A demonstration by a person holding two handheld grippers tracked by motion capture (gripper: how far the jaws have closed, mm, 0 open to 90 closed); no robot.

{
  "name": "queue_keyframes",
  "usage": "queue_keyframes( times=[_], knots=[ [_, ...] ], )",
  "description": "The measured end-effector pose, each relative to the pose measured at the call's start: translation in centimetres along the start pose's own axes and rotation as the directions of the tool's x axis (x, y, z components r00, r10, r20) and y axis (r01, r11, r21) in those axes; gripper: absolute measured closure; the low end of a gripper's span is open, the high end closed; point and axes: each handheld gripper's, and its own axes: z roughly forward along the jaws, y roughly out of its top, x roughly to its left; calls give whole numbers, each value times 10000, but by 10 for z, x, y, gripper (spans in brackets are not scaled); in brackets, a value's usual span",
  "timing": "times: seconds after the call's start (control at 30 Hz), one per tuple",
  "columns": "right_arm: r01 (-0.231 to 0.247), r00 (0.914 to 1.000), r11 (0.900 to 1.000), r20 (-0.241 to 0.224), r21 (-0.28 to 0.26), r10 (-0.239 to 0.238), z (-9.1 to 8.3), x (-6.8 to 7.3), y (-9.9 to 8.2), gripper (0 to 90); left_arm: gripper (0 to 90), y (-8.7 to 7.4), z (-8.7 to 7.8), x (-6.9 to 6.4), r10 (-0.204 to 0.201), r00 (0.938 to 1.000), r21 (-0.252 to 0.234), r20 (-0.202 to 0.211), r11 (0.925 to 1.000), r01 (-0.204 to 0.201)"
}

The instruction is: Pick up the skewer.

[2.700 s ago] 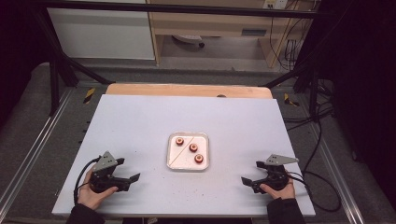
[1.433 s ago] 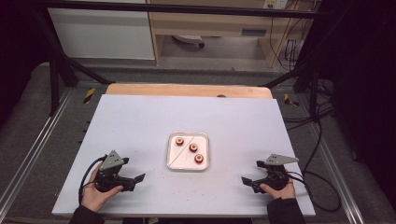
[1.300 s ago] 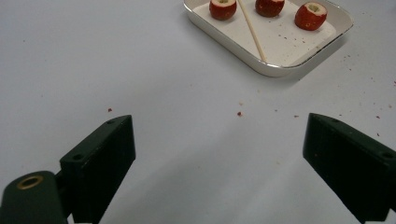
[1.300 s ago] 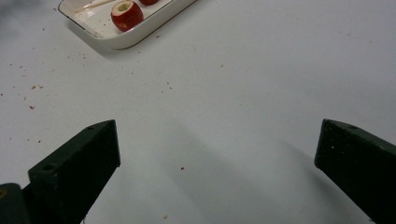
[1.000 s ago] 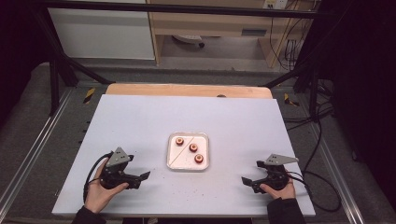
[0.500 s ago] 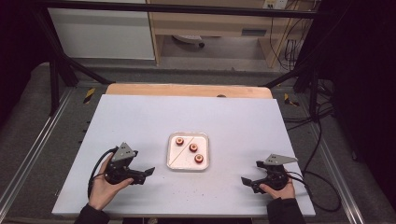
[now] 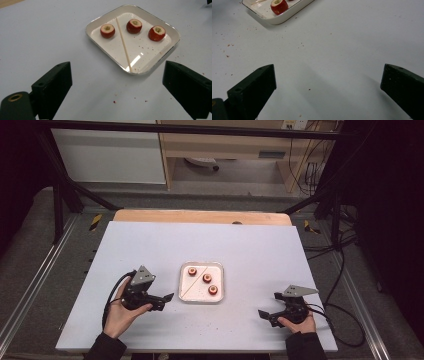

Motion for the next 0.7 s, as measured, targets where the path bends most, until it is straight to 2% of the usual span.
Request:
queue_keyframes(
  times=[0.3,0.47,0.7],
  knots=[
    [-2,10000,10000,13,5,2,0,0,0,6,90,20,24,-10,65,10000,364,-10,9993,-64],
    [25,10000,10000,4,-10,-25,0,0,0,7,97,26,36,-12,-25,10000,605,-44,9982,28],
    [21,10000,10000,-10,-9,-21,0,0,0,7,137,31,53,-17,65,9998,975,-177,9952,-48]
  ],
)
